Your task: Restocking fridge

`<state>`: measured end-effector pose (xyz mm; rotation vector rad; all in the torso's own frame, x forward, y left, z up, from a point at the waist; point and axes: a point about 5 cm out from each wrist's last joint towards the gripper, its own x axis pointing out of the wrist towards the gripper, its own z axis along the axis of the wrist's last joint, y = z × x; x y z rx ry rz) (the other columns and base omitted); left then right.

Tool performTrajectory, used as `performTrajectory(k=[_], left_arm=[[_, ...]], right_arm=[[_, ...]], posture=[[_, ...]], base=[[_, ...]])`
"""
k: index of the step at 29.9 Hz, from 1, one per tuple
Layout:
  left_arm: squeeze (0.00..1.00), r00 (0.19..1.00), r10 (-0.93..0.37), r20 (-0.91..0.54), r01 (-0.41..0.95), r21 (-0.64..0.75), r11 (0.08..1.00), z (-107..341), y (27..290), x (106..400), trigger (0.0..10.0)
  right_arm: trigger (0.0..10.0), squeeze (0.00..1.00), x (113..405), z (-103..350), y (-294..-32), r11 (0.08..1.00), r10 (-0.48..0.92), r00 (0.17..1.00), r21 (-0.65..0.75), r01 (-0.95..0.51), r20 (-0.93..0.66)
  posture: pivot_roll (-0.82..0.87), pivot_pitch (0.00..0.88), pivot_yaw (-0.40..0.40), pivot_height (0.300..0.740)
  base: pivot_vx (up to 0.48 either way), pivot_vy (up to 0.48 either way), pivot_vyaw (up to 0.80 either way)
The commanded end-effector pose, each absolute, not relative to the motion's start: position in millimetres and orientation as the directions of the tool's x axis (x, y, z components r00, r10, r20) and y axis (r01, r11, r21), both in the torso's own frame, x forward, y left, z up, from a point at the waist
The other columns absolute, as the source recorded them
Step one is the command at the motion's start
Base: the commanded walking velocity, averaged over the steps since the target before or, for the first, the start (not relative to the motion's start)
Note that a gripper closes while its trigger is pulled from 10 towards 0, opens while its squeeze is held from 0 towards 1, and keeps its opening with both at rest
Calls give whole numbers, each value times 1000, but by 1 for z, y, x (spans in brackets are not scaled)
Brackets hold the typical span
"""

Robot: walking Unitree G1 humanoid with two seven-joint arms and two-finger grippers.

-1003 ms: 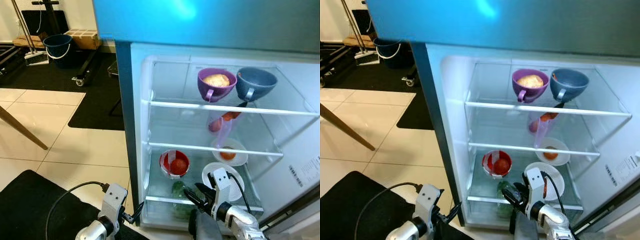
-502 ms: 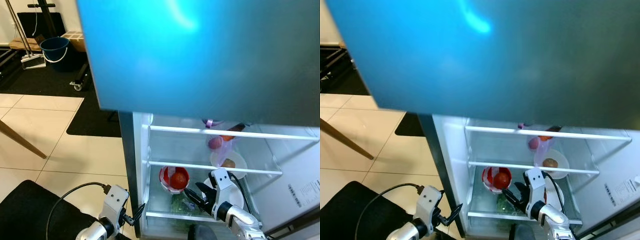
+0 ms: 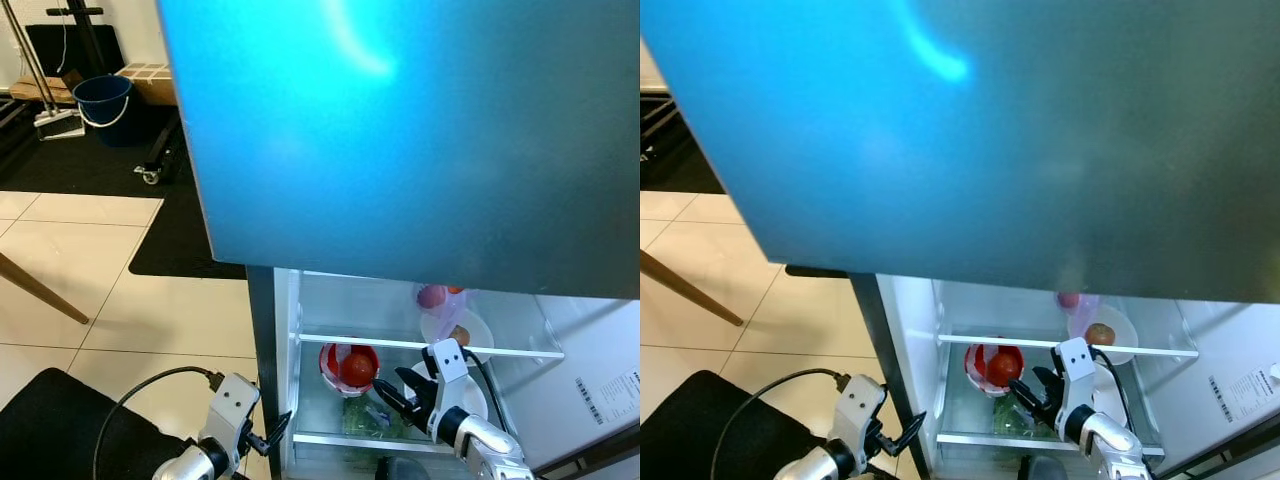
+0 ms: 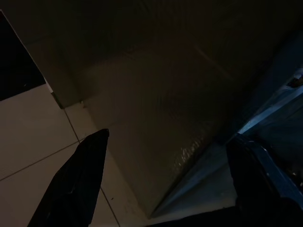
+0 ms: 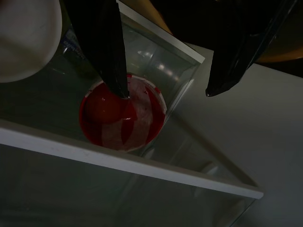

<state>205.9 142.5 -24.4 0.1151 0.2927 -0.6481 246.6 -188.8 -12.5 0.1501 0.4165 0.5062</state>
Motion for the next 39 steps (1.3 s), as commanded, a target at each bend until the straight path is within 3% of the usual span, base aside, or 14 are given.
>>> performTrajectory(k=[1,6,33,39], left_arm=[[0,749,-575,-328,617,29,786,-28,147,202,10000],[0,753,-569,-330,611,32,791,-28,148,203,10000],[0,757,-558,-339,604,40,796,-29,150,204,10000],[0,758,-550,-351,601,46,798,-32,151,201,10000]], right_arm=[[10000,0,242,-17,-192,873,486,793,248,-420,-368],[10000,0,239,-19,-194,878,477,791,248,-409,-382],[10000,0,239,-20,-194,872,488,788,257,-417,-375],[10000,0,237,-21,-195,872,486,790,262,-413,-373]], posture=[[82,2,-26,603],[83,0,-27,603],[87,0,-29,740],[87,0,-28,740]], base=[[0,0,0],[0,0,0],[0,0,0],[0,0,0]])
